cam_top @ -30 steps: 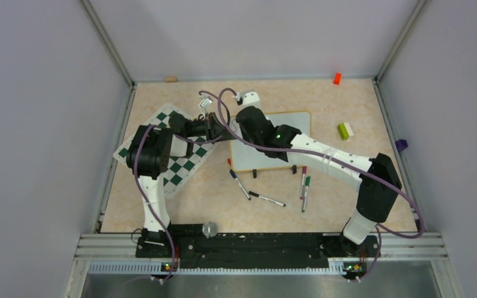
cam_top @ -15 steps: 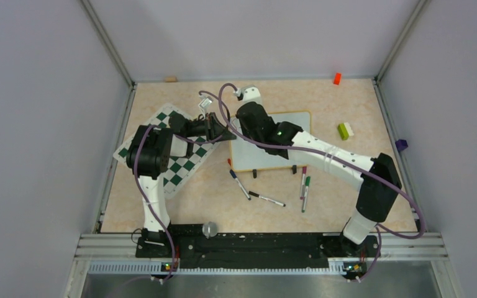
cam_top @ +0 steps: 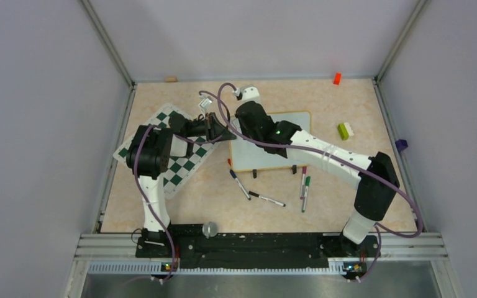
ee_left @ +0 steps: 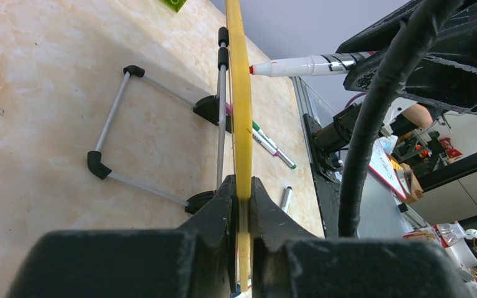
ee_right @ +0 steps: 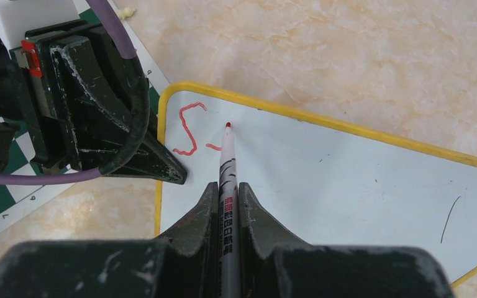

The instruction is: Write a sentence on the whiteboard

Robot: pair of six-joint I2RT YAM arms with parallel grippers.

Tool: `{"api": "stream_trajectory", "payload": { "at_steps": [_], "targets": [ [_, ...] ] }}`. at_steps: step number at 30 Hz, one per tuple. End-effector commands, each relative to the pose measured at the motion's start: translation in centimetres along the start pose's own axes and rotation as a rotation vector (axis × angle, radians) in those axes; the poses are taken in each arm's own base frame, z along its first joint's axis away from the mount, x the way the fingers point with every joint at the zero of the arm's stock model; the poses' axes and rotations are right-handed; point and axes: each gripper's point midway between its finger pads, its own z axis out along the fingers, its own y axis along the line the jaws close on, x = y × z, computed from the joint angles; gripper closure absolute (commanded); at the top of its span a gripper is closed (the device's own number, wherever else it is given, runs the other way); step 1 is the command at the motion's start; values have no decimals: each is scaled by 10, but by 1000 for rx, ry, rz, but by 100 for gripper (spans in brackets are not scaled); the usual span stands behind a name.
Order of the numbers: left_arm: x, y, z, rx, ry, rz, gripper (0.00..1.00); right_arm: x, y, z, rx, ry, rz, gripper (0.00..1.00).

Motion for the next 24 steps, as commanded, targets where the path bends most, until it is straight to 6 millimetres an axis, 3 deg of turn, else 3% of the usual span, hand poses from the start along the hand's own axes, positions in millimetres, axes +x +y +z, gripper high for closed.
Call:
{"api": "stream_trajectory", "payload": {
  "at_steps": [1, 24],
  "targets": [
    [-17, -18, 2, 27, -23, 157, 100, -11, -2, 1, -2, -24, 29, 100],
    [-17, -19, 2, 28, -23, 156, 100, 21, -1, -8, -50, 39, 53, 100]
  ]
}}
